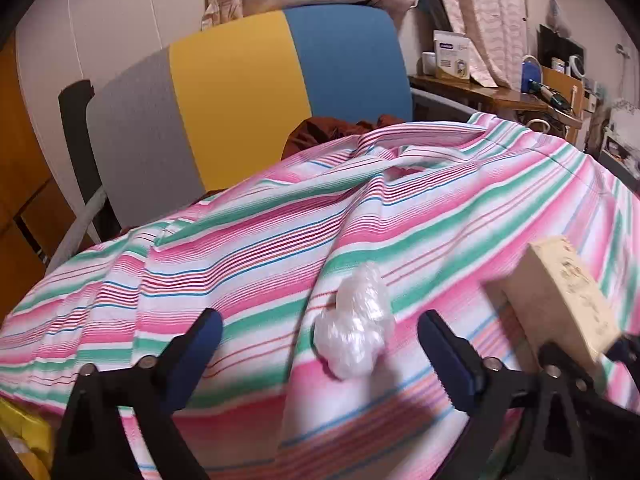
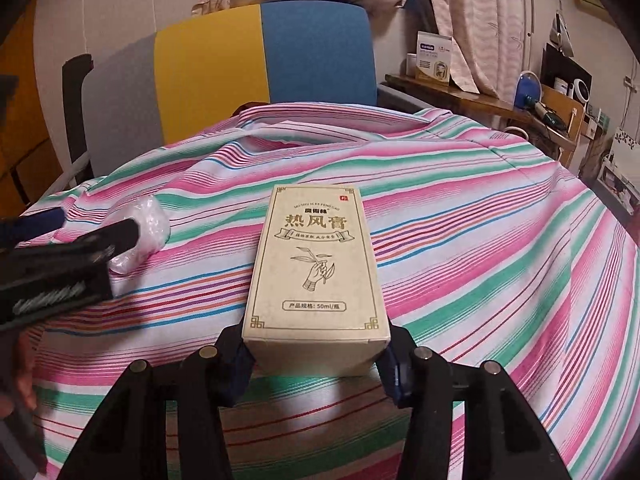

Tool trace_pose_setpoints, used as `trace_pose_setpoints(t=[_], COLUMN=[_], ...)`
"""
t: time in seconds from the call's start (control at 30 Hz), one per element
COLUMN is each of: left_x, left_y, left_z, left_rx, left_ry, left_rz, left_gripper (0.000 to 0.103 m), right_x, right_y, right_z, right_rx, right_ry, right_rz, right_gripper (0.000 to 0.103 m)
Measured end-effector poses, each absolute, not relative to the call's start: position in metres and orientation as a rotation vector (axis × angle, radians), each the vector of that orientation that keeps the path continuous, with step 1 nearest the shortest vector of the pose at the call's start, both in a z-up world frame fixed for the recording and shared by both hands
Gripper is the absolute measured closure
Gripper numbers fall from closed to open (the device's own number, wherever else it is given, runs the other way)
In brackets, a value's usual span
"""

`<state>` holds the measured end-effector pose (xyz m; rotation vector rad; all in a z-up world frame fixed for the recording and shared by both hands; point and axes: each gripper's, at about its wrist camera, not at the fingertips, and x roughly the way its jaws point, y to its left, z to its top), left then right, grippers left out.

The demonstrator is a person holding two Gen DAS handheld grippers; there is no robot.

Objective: Organize objects
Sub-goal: 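Grasp the plastic-wrapped white bundle with the left gripper while the right holds the box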

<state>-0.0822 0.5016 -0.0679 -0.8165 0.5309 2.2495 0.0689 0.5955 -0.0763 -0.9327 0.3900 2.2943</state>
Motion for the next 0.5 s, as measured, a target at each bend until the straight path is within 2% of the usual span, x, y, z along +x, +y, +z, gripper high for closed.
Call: trace_pose_setpoints(t=[0.13, 0.2, 0.23, 0.27, 0.5], left_x=[-0.089, -0.092, -0.092, -0.091, -0.063], left_y=[0.509, 0.507, 0.504, 0.503, 0.478], left_z=[-0.081, -0.084, -0.084, -0.085, -0.086], left_rx=[-0.842, -0.863, -0.867, -0.863, -0.707], left_ry=[0.534, 0.508, 0.489, 0.49, 0.598], left_rz=[2.231, 2.217, 2.207, 2.201, 2.242], left_gripper=[0.025, 0.042, 0.055, 0.06, 0.06], right_x=[0.069, 0.07, 0.069, 0.069, 0.068], right_y=[0.599, 0.599, 0.598, 0.598, 0.597], right_z=[-0.08, -0.08, -0.08, -0.08, -0.08], right_rx=[-0.941, -0.938, -0.937, -0.938, -0.942], right_ry=[0.417, 0.418, 0.416, 0.413, 0.389], right_rz=[2.289, 2.29, 2.29, 2.288, 2.281], right_gripper=[0.051, 0.051, 0.051, 0.051, 0.051])
